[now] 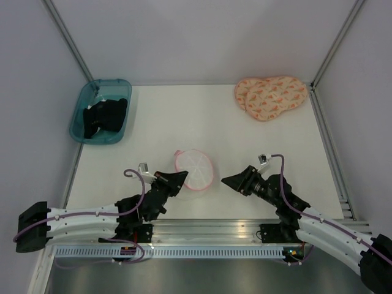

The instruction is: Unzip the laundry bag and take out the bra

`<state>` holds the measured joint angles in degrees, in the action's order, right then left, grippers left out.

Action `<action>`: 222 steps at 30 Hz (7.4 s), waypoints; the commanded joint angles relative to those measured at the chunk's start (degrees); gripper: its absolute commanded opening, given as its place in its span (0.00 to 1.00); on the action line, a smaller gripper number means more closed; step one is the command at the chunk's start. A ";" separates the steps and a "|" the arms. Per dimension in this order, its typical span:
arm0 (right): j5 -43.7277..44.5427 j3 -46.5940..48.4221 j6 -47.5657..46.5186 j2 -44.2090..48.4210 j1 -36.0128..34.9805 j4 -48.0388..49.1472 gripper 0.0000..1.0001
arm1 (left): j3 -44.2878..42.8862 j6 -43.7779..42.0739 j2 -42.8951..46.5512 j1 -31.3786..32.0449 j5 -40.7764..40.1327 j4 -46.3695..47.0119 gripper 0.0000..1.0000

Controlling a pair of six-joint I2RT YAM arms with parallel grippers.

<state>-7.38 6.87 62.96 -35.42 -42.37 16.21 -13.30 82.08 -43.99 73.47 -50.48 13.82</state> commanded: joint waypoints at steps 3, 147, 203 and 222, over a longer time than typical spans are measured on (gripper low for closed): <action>-2.82 -2.31 9.20 -3.77 -0.17 19.91 0.53 | 1.17 2.90 1.54 0.18 -3.05 9.37 0.02; 89.57 31.62 -21.47 -12.66 -52.82 -49.36 0.82 | -15.35 -8.15 -18.79 -31.20 66.50 6.18 0.02; 26.97 28.99 -18.84 -37.62 -29.26 2.60 0.32 | -4.98 -1.66 6.72 -17.40 30.79 -8.73 0.02; 29.43 28.72 -20.07 -35.60 -28.82 -0.10 0.00 | -4.37 -1.93 5.84 -17.13 32.46 -7.23 0.02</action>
<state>19.09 34.98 43.33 -72.60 -71.83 17.50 -16.64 79.13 -39.00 55.75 -19.38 4.36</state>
